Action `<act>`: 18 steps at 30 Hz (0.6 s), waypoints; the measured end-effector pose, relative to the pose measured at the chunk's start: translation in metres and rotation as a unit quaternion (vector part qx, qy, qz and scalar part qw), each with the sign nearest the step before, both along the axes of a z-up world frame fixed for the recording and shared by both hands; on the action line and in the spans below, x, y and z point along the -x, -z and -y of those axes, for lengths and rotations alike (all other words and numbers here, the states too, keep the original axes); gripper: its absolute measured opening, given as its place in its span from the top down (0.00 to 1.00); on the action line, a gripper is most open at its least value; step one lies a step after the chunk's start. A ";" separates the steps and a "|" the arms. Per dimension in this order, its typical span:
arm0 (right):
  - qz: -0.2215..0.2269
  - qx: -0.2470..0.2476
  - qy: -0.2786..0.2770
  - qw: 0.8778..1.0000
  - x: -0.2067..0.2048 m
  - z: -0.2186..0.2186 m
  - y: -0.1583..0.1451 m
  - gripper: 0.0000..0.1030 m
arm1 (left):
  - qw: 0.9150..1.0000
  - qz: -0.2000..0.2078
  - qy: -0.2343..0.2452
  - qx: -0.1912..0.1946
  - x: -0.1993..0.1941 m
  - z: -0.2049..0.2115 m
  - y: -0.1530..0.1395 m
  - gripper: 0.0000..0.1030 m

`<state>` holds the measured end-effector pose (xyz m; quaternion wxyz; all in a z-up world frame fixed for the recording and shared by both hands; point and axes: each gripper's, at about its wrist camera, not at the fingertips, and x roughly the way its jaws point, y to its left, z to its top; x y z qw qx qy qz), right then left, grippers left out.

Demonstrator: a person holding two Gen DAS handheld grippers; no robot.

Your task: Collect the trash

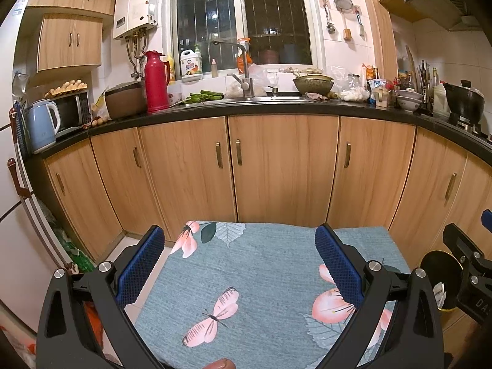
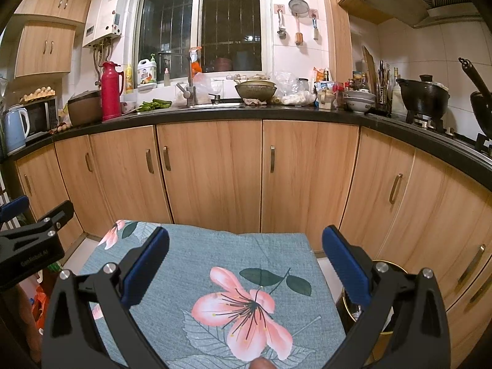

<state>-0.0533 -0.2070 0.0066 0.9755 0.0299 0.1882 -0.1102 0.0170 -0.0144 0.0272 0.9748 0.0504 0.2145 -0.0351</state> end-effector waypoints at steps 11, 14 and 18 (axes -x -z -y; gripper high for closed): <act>-0.004 -0.002 -0.001 1.000 -0.002 0.002 0.006 0.03 | 1.000 0.001 -0.001 -0.003 0.000 0.000 0.002 0.08; -0.007 -0.002 -0.001 1.000 -0.003 0.003 0.009 0.03 | 1.000 -0.001 0.004 -0.004 -0.002 0.001 0.004 0.08; -0.009 -0.001 -0.001 1.000 -0.005 0.003 0.012 0.03 | 1.000 -0.014 0.025 0.000 -0.006 0.003 0.008 0.08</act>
